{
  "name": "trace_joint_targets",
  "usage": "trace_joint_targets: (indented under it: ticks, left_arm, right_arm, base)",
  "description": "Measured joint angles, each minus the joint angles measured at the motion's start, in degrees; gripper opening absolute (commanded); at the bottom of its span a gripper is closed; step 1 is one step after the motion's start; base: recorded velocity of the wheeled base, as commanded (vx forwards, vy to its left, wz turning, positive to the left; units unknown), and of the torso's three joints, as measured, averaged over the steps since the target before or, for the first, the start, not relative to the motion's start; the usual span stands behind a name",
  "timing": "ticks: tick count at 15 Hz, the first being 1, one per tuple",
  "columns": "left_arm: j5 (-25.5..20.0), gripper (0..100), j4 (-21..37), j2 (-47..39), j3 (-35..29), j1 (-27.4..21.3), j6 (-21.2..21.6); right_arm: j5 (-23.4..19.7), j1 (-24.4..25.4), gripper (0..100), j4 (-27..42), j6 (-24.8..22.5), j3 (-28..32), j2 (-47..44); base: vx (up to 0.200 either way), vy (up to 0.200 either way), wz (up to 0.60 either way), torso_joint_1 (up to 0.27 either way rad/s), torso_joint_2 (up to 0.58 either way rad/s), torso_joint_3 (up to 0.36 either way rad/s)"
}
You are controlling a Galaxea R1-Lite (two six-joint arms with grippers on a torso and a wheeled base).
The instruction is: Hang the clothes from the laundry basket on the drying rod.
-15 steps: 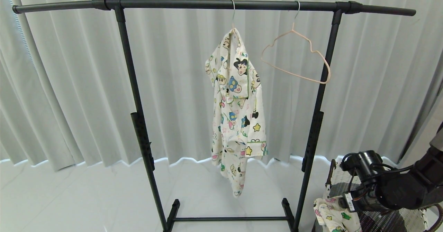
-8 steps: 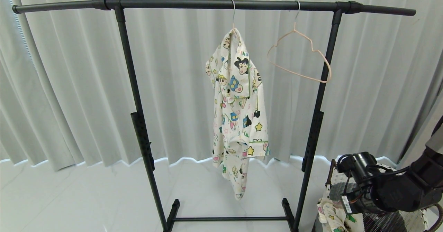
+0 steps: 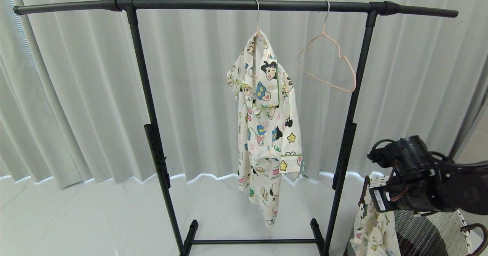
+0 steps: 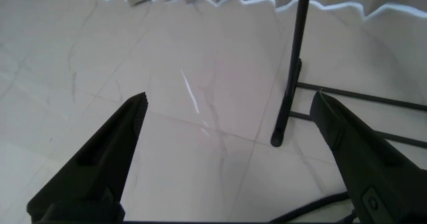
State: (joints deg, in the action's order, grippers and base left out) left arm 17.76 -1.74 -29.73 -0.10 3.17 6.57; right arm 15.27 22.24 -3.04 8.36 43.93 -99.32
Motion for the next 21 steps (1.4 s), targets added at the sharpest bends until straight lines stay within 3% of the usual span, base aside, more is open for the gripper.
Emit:
trace_joint_targets:
  ticks: [4,7,13,16,18,21]
  left_arm:
    - [0.0,100,0.0,0.0,0.0,-3.9,0.0]
    - [0.0,100,0.0,0.2,0.0,-4.7,0.0]
    - [0.0,100,0.0,1.3,0.0,-4.9,0.0]
    - [-0.3,100,0.0,2.3,0.0,-6.1,0.0]
    - [-0.4,100,0.0,3.3,0.0,-8.4,0.0]
    - [-2.1,100,0.0,6.3,0.0,-16.1,0.9]
  right_arm:
    - [-2.3,7.8,0,12.1,0.0,11.1,10.3]
    - [-2.4,13.5,0,17.1,0.0,18.5,15.6]
    - [-2.4,21.3,0,17.9,0.0,24.3,18.7]
    - [-3.2,26.1,0,17.3,0.6,25.3,18.3]
    - [-5.1,28.9,0,14.5,1.5,26.7,17.2]
    - [-6.2,31.5,0,11.7,1.6,29.5,14.6]
  base:
    - [0.000,0.000,0.00,0.000,0.00,0.000]
    - [-0.200,0.000,0.00,0.010,0.00,0.004]
    - [-0.200,0.000,0.00,0.002,0.00,0.004]
    - [0.000,0.000,0.00,0.000,0.00,0.000]
    - [0.000,0.000,0.00,0.000,0.00,0.000]
    - [0.000,0.000,0.00,0.000,0.00,0.000]
